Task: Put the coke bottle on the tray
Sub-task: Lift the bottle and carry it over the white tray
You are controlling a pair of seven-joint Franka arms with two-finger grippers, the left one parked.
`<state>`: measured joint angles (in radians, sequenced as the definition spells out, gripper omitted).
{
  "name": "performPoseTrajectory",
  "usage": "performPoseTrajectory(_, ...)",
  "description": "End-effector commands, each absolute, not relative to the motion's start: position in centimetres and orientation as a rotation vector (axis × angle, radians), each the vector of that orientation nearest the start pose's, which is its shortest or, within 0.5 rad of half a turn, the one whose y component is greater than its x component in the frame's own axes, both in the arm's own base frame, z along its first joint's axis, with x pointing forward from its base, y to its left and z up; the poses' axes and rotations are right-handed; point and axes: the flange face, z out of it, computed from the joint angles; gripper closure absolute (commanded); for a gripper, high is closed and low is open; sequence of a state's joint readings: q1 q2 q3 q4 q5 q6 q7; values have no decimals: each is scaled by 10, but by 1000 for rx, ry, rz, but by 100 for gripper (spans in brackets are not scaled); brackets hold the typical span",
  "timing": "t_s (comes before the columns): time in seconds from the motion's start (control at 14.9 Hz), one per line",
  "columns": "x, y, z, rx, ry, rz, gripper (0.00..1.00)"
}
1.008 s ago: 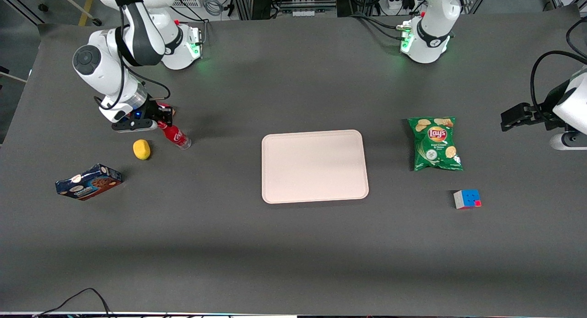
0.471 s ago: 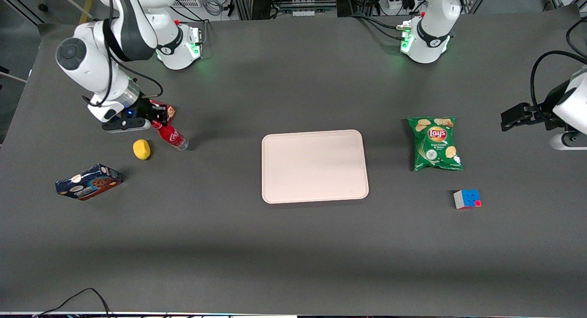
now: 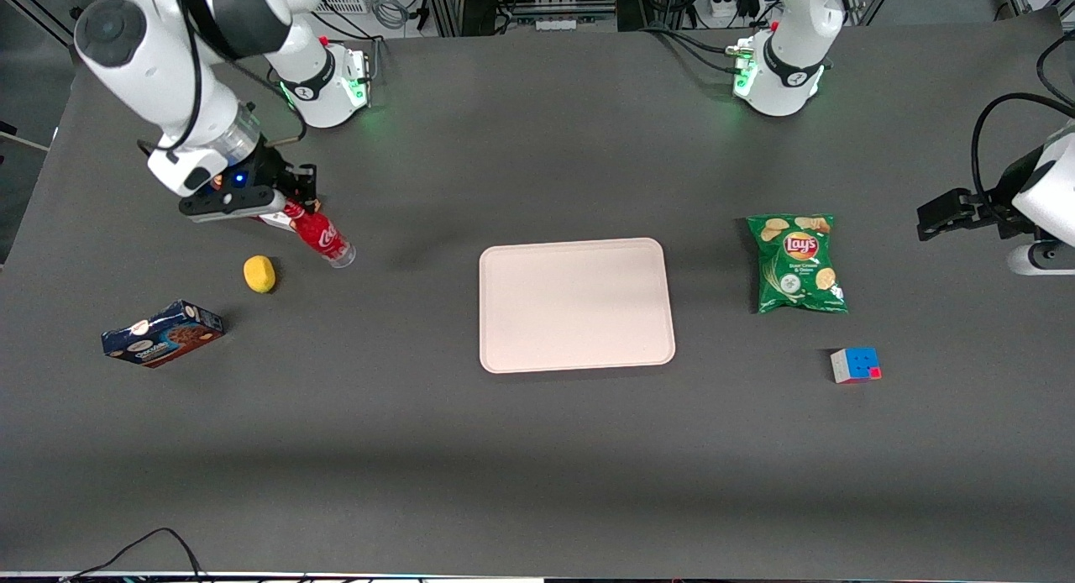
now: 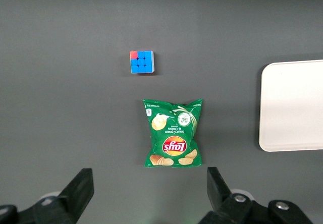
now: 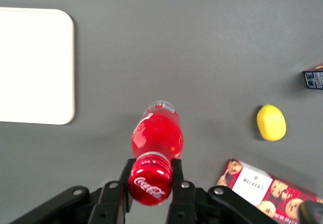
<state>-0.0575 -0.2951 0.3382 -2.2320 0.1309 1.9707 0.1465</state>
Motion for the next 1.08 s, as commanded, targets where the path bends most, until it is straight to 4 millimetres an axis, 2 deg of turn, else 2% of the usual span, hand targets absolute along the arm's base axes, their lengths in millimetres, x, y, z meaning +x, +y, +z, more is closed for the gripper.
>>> performPoseTrajectory(0.0, 481, 202, 557, -3104, -27, 29, 100)
performPoseTrajectory(0.13, 492, 247, 575, -3078, 16, 68, 100)
performPoseTrajectory(0.27, 493, 299, 575, -3100, 76, 40, 100)
performPoseTrajectory(0.34, 491, 328, 570, -3113, 77, 31, 100)
performPoseTrajectory(0.47, 494, 384, 545, -3114, 8, 69, 100)
performPoseTrajectory(0.61, 497, 427, 516, -3132, 87, 86, 100)
performPoseTrajectory(0.74, 503, 450, 486, -3153, 142, 90, 100)
performPoseTrajectory(0.87, 511, 458, 463, -3147, 133, 63, 100)
performPoseTrajectory(1.01, 508, 463, 431, -3138, 131, 49, 100)
